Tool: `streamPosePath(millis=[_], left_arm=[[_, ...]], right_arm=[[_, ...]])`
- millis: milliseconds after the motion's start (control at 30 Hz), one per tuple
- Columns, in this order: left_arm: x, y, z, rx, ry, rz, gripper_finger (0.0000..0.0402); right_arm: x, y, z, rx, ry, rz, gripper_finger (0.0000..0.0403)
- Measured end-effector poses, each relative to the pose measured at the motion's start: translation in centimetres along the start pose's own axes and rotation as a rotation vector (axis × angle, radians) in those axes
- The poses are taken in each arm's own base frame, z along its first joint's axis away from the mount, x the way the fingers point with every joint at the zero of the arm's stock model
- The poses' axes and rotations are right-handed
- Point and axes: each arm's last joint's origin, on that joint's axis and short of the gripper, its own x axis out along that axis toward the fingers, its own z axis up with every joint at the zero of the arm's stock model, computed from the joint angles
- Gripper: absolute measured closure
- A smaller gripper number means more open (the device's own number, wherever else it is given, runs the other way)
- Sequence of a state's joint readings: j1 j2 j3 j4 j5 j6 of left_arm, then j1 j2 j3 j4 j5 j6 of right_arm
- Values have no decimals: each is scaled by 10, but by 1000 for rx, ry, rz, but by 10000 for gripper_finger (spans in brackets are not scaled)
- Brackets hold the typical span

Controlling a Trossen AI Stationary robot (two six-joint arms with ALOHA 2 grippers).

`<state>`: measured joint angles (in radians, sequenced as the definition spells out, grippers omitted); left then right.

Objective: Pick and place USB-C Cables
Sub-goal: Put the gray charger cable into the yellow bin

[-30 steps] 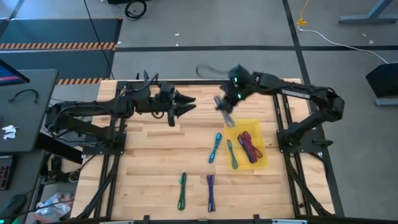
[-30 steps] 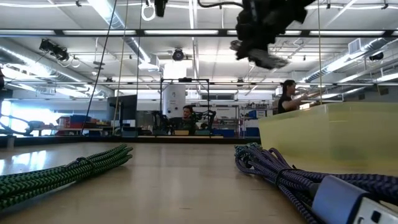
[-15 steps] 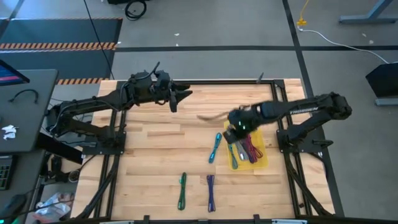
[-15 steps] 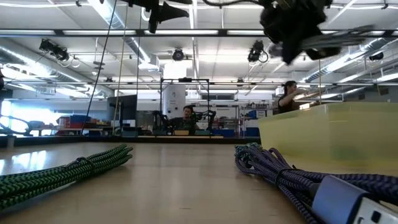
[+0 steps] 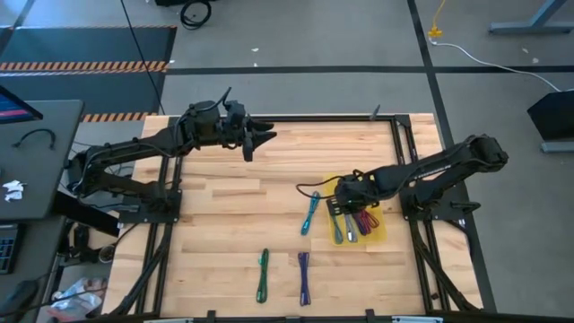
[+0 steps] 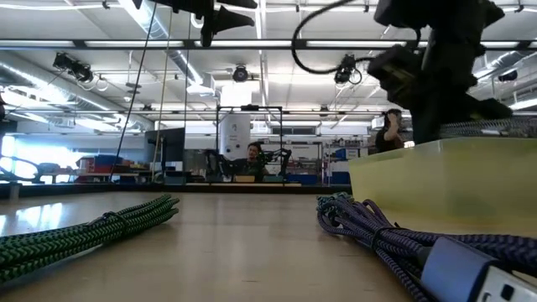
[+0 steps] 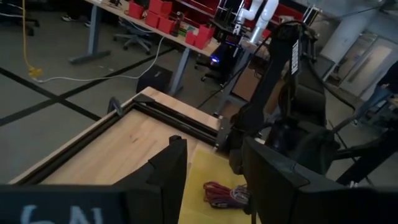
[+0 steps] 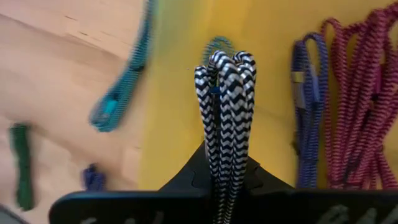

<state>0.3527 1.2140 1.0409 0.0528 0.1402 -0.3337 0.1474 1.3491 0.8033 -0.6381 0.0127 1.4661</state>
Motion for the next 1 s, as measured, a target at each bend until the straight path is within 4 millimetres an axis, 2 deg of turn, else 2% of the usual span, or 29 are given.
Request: streamPosePath(millis=[433, 833, 1000], left_arm=[[0, 0, 0, 4, 3, 4, 239], [0, 0, 0, 4, 3, 7, 239], [0, 0, 0, 4, 3, 8, 239]], right_arm=[[27, -27, -3, -10, -13, -23, 387], [29, -27, 3, -60, -78, 12, 385], [29, -21, 7, -95, -92, 67, 318]])
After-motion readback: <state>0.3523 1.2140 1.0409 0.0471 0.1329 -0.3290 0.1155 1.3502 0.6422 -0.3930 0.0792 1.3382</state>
